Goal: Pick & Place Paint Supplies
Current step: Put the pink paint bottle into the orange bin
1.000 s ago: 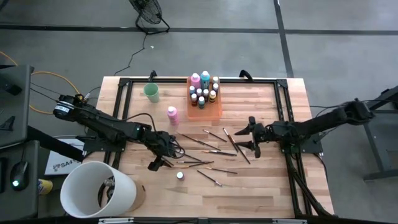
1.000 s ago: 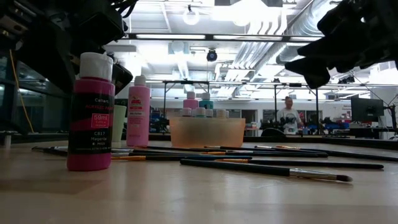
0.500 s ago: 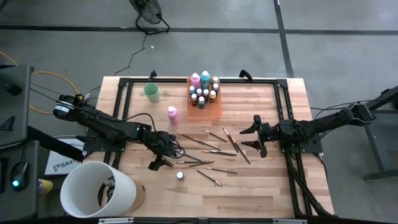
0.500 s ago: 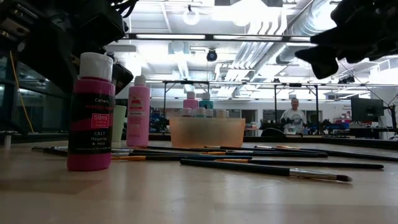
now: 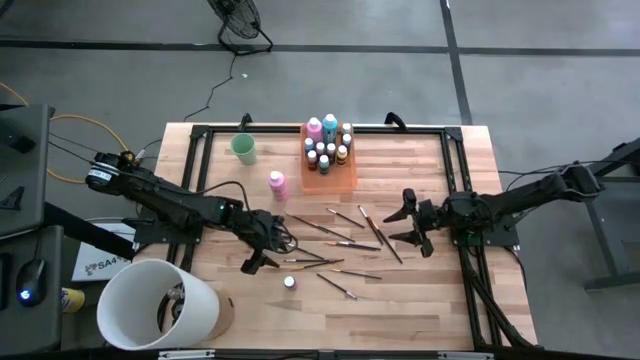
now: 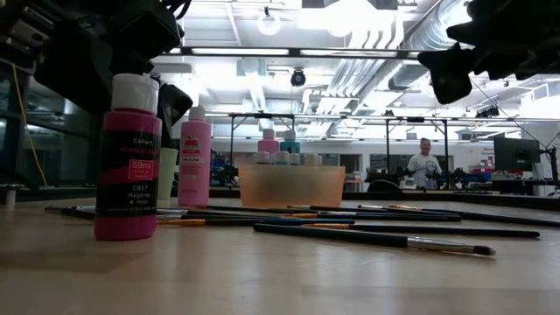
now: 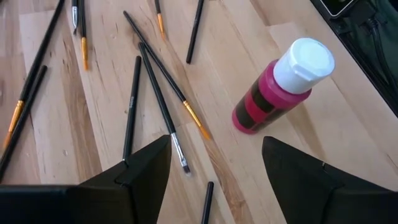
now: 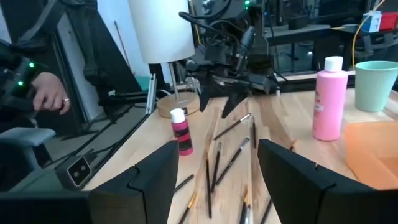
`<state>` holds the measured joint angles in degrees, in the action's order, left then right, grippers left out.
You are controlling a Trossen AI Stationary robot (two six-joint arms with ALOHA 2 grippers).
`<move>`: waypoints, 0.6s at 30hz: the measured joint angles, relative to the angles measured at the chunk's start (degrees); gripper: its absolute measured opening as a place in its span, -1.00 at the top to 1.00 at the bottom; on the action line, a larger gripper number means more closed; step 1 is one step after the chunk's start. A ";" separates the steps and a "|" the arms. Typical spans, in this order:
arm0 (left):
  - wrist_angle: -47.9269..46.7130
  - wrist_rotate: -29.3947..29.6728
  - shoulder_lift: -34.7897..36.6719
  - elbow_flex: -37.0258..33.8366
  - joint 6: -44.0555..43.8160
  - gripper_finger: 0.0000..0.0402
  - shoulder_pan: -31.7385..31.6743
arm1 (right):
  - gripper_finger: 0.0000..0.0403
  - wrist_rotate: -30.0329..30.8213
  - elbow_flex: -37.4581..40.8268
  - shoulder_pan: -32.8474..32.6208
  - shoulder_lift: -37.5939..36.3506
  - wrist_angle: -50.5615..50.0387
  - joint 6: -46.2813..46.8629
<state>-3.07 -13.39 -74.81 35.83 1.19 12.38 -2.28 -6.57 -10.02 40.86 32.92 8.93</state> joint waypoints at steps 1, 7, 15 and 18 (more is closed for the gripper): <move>0.00 0.00 0.00 0.00 0.00 -0.23 0.00 | -0.07 -0.15 0.00 0.00 0.74 0.91 -0.05; -0.01 -0.02 0.00 0.00 -0.17 -0.23 0.00 | -0.07 -0.24 0.00 0.00 5.06 4.20 0.00; -0.02 -1.38 0.00 0.00 -0.36 -0.23 0.02 | -0.07 -0.89 0.02 0.02 2.11 1.78 -0.39; -0.02 -1.40 0.00 0.00 -1.03 -0.23 0.02 | -0.07 0.81 -0.02 0.05 -1.78 -1.78 -1.33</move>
<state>-3.09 -14.79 -74.81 35.83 0.16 12.40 -1.47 -6.59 -9.97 39.08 31.14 7.60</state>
